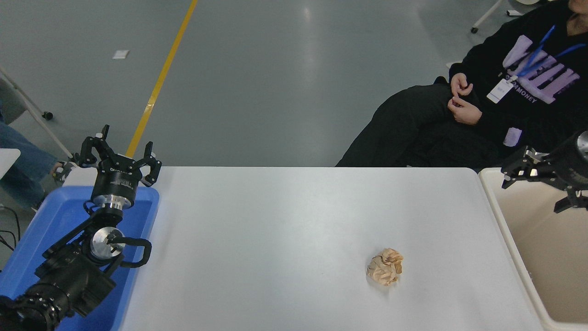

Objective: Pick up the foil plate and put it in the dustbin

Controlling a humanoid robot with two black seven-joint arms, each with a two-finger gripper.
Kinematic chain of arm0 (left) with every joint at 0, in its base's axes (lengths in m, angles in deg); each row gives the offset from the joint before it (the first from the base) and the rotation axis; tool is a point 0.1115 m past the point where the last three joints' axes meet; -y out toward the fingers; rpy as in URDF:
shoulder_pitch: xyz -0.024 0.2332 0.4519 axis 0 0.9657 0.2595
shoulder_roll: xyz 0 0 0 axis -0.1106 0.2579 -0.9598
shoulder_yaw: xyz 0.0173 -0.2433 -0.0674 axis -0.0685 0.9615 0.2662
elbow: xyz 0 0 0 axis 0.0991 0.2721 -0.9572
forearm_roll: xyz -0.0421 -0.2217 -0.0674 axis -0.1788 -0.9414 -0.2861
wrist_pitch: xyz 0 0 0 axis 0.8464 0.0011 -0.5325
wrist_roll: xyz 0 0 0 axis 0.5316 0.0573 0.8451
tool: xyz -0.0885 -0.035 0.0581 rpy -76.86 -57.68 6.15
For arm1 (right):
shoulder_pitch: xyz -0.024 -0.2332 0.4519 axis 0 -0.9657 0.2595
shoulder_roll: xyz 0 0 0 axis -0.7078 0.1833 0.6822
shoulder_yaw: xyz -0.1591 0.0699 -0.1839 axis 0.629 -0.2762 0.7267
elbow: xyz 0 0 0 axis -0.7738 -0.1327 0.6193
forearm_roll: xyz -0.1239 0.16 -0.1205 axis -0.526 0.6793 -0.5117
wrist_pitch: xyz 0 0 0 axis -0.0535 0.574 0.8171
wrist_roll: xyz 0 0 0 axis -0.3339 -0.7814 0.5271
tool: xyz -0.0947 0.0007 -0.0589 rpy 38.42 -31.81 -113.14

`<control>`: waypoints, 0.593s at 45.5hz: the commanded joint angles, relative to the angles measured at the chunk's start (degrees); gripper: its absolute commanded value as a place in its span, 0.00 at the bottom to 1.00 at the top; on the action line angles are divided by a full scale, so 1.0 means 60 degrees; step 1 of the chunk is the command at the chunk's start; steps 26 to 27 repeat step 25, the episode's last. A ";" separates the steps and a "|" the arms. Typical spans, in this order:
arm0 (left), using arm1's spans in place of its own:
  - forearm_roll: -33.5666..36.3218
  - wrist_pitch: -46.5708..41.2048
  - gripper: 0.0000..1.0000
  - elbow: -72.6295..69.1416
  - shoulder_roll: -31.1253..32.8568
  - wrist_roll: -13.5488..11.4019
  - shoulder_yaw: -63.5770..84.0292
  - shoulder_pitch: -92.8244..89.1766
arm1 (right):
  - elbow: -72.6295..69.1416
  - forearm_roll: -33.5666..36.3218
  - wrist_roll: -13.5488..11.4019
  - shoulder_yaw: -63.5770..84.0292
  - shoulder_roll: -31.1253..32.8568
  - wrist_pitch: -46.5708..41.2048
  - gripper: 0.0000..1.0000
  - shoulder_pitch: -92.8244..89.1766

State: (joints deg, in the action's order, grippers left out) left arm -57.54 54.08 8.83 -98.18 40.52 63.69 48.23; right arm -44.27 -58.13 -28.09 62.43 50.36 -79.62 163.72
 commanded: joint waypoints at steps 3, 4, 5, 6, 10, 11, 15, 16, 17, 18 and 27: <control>0.0002 0.0006 0.99 0.0013 0.0001 0.0000 0.0010 -0.0001 | -0.0822 -0.0420 0.0014 -0.0552 -0.1842 -0.0675 1.00 0.1386; 0.0002 0.0006 0.99 -0.0002 0.0001 0.0000 -0.0004 -0.0001 | -0.0896 -0.0420 0.0014 -0.0611 -0.1916 -0.0675 1.00 0.1459; 0.0002 -0.0008 0.99 -0.0002 0.0001 0.0000 -0.0004 -0.0001 | -0.0940 -0.0420 -0.0001 -0.0684 -0.1974 -0.0675 1.00 0.1503; -0.0012 -0.0008 0.99 -0.0002 0.0001 0.0000 -0.0004 -0.0001 | -0.0955 -0.0420 -0.0001 -0.0757 -0.2018 -0.0675 1.00 0.1533; 0.0002 -0.0008 0.99 -0.0002 0.0001 0.0000 0.0010 -0.0001 | -0.0926 -0.0347 -0.0001 -0.0963 -0.1960 -0.0675 1.00 0.1577; 0.0002 -0.0008 0.99 -0.0002 0.0001 0.0000 0.0010 -0.0001 | -0.0897 -0.0274 -0.0001 -0.0963 -0.1946 -0.0675 1.00 0.1592; 0.0002 0.0006 0.99 -0.0002 -0.0013 0.0000 0.0010 -0.0001 | -0.0882 -0.0230 -0.0001 -0.1007 -0.1814 -0.0675 1.00 0.1723; 0.0002 0.0006 0.99 -0.0002 0.0001 0.0000 0.0010 -0.0001 | -0.0882 -0.0230 -0.0001 -0.1007 -0.1756 -0.0675 1.00 0.1811; -0.0012 0.0006 0.99 -0.0002 0.0001 0.0000 0.0010 -0.0001 | -0.0882 -0.0244 -0.0001 -0.1007 -0.1726 -0.0675 1.00 0.1884; 0.0002 0.0006 0.99 -0.0002 0.0001 0.0000 0.0010 -0.0001 | -0.0867 -0.0244 -0.0001 -0.0992 -0.1697 -0.0675 1.00 0.1943; 0.0002 0.0006 0.99 -0.0002 0.0001 0.0000 0.0010 -0.0001 | -0.0838 -0.0244 -0.0001 -0.0949 -0.1638 -0.0675 1.00 0.2017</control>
